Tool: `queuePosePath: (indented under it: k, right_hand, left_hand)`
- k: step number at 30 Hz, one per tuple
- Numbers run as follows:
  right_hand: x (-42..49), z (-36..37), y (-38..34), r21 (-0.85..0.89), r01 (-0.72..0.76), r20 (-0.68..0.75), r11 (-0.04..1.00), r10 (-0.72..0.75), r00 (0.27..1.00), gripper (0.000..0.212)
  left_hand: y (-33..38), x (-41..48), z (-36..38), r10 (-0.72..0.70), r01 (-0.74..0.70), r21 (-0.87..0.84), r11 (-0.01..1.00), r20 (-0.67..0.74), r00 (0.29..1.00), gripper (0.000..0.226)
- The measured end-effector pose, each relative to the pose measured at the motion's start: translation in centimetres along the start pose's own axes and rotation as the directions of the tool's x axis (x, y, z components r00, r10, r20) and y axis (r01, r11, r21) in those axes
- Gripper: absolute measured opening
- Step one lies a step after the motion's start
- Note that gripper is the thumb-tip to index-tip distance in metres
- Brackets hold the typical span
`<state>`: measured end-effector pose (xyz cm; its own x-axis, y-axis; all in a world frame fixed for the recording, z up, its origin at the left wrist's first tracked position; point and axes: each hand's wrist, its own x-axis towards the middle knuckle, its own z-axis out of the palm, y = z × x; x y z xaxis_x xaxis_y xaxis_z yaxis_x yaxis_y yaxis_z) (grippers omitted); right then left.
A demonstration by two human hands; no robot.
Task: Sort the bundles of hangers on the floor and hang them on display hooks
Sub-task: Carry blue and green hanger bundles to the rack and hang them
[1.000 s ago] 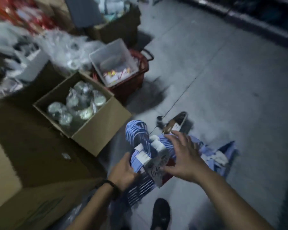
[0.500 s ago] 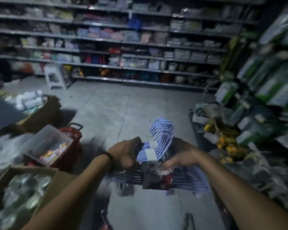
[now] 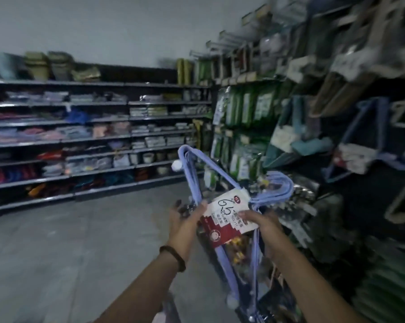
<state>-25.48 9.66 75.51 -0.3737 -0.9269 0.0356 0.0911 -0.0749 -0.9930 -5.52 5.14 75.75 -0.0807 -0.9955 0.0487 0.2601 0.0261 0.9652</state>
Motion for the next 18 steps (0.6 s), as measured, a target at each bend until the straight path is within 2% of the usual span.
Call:
queuePosePath:
  k: [1, 2, 3, 5, 8, 11, 13, 16, 18]
  right_hand:
    - [0.3, -1.7, -0.3, 0.071, -0.041, 0.011, 0.997, 0.041, 0.999, 0.052]
    - [0.6, -3.3, -0.5, 0.127, -0.074, 0.03, 0.989, 0.071, 0.997, 0.063]
    - [0.8, -4.8, -0.6, 0.18, -0.098, 0.04, 0.979, 0.092, 0.995, 0.071]
    - [1.0, -7.8, -0.8, 0.269, -0.126, 0.027, 0.955, 0.124, 0.992, 0.077]
    - [0.9, -11.2, -1.1, 0.34, -0.131, -0.027, 0.931, 0.149, 0.989, 0.073]
    - [0.8, -13.7, -2.4, 0.302, -0.101, -0.175, 0.948, 0.16, 0.972, 0.072]
    - [0.6, -15.0, -3.5, 0.272, -0.08, -0.236, 0.959, 0.147, 0.961, 0.068]
    - [0.3, -16.4, -5.5, 0.184, -0.043, -0.31, 0.982, 0.1, 0.945, 0.079]
    - [0.0, -16.6, -7.0, 0.086, -0.08, -0.349, 0.993, 0.106, 0.931, 0.069]
  left_hand:
    - [1.0, 1.0, 2.2, -0.084, 0.101, -0.11, 0.989, 0.149, 0.985, 0.06]
    - [2.0, 1.8, 4.3, -0.113, 0.154, -0.145, 0.977, 0.261, 0.959, 0.062]
    - [2.7, 2.6, 6.0, -0.102, 0.159, -0.163, 0.974, 0.311, 0.945, 0.07]
    - [3.1, 4.0, 9.4, -0.042, 0.145, -0.27, 0.952, 0.355, 0.934, 0.08]
    - [2.8, 4.2, 14.8, 0.009, 0.112, -0.281, 0.953, 0.397, 0.918, 0.063]
    - [1.9, 4.6, 19.7, 0.083, -0.025, -0.136, 0.99, 0.442, 0.893, 0.029]
    - [1.5, 5.4, 22.6, 0.11, -0.069, -0.104, 0.992, 0.469, 0.876, 0.028]
    - [1.4, 7.4, 26.7, 0.088, -0.034, -0.115, 0.993, 0.503, 0.86, 0.02]
    - [1.5, 9.6, 29.2, 0.075, -0.022, -0.103, 0.994, 0.543, 0.837, 0.016]
